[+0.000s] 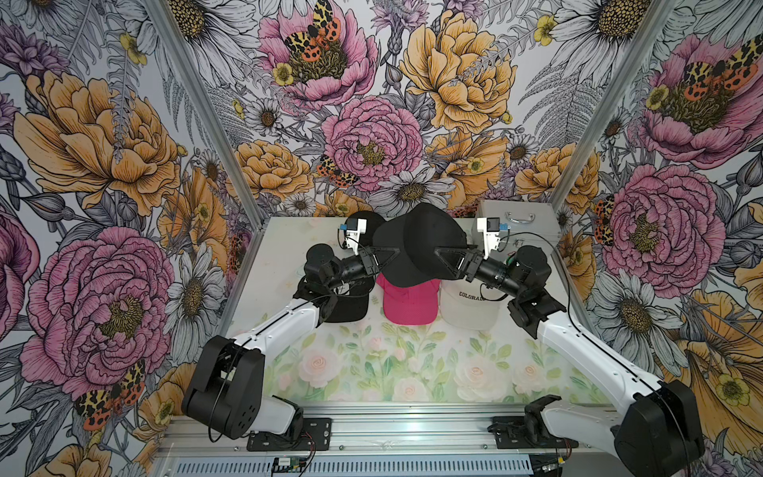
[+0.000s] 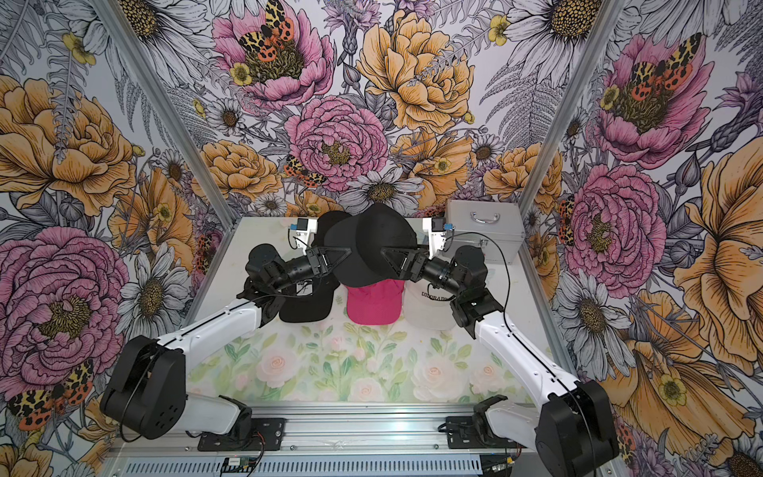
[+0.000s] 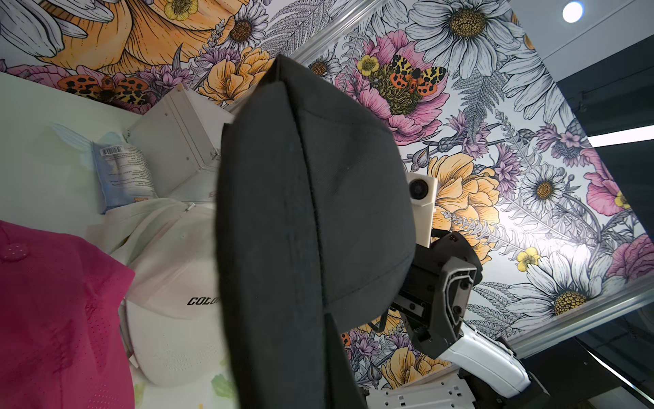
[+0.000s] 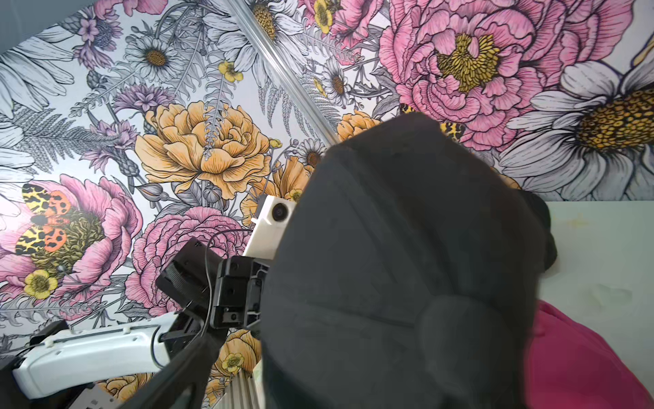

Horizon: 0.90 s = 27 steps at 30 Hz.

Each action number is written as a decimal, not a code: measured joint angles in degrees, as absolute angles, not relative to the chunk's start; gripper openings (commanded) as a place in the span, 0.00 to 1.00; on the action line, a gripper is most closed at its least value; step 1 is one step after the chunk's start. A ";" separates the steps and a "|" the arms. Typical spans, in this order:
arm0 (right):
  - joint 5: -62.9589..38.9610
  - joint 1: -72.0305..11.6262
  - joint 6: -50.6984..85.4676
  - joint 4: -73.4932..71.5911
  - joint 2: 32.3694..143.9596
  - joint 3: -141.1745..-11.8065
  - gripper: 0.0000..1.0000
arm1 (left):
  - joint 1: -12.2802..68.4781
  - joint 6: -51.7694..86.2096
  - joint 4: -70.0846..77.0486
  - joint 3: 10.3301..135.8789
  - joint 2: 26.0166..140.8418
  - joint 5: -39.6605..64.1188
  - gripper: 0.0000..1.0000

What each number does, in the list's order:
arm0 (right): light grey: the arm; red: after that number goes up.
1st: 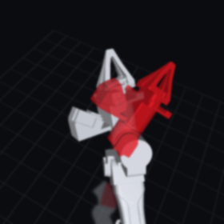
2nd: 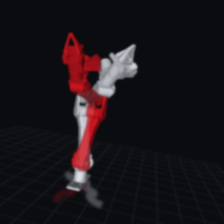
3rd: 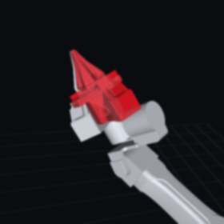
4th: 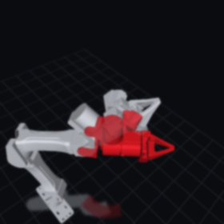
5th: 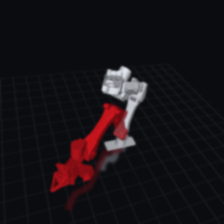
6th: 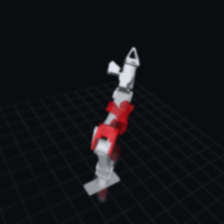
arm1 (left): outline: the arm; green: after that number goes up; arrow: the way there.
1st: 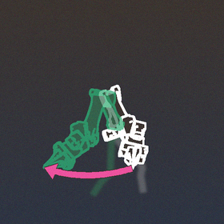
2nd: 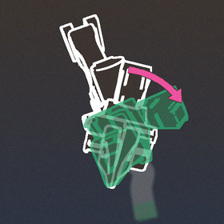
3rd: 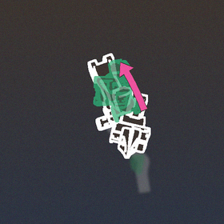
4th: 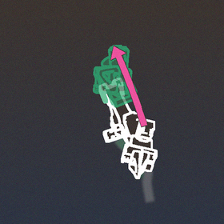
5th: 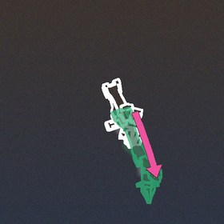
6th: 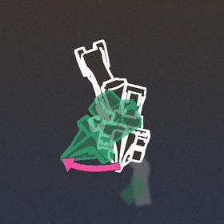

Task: Stack the baseball caps by color
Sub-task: Pick up the baseball cap from the center of the board.

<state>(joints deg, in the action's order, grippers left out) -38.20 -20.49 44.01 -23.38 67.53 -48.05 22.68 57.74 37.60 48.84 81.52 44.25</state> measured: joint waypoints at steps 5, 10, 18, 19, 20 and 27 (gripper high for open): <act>-38.68 -20.67 44.07 -27.51 65.89 -47.20 0.84 | 22.76 57.76 38.33 48.99 83.64 44.27 0.00; -38.35 -20.67 44.07 -30.70 64.77 -46.26 0.68 | 22.76 58.19 39.07 48.99 85.49 44.45 0.00; -36.16 -20.69 43.22 -31.64 65.19 -46.15 0.46 | 22.76 57.49 40.16 48.97 85.86 45.52 0.00; -35.59 -20.69 42.96 -31.97 65.43 -46.15 0.40 | 22.76 57.06 40.18 48.93 86.00 45.65 0.00; -35.16 -20.71 42.89 -32.18 65.76 -46.15 0.33 | 22.76 56.84 40.32 48.80 86.04 45.76 0.00; -33.04 -20.84 40.84 -32.01 67.29 -45.69 0.00 | 22.59 53.71 41.12 47.64 87.07 45.74 0.40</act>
<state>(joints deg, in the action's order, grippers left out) -33.04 -20.84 40.84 -32.01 67.29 -45.69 22.59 53.71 41.12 47.64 87.07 45.74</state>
